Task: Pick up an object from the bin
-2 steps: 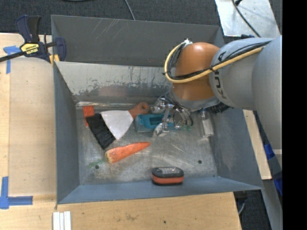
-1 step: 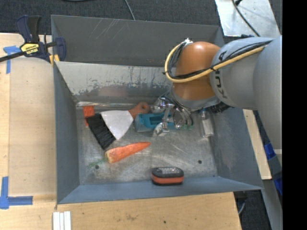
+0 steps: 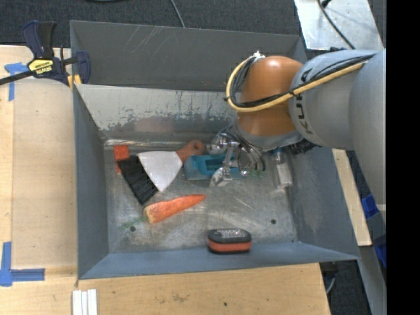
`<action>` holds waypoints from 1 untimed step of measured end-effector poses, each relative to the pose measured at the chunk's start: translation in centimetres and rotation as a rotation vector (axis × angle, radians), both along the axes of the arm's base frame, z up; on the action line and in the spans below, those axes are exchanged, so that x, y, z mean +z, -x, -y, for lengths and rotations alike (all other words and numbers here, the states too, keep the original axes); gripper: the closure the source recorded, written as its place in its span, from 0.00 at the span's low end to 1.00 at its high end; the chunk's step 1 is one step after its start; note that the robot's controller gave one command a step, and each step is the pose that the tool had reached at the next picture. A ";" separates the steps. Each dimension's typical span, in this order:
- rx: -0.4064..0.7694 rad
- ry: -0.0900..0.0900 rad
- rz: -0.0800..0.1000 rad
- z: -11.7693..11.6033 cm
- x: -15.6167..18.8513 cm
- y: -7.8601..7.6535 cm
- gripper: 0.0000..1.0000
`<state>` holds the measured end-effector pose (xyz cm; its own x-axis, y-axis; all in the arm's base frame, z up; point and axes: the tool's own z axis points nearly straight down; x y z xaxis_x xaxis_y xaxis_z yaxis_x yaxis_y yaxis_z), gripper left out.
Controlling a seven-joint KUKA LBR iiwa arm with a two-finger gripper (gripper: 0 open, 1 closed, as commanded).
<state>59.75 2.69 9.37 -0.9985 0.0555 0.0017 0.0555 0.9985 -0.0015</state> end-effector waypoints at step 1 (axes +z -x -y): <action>0.001 0.000 -0.005 0.0 0.8 0.1 1.00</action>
Offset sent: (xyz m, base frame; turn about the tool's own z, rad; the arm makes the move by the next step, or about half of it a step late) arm 0.0002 0.0000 0.0096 0.0000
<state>59.65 2.68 10.21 -0.9985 0.0549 0.0063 0.0549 0.9985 -0.0019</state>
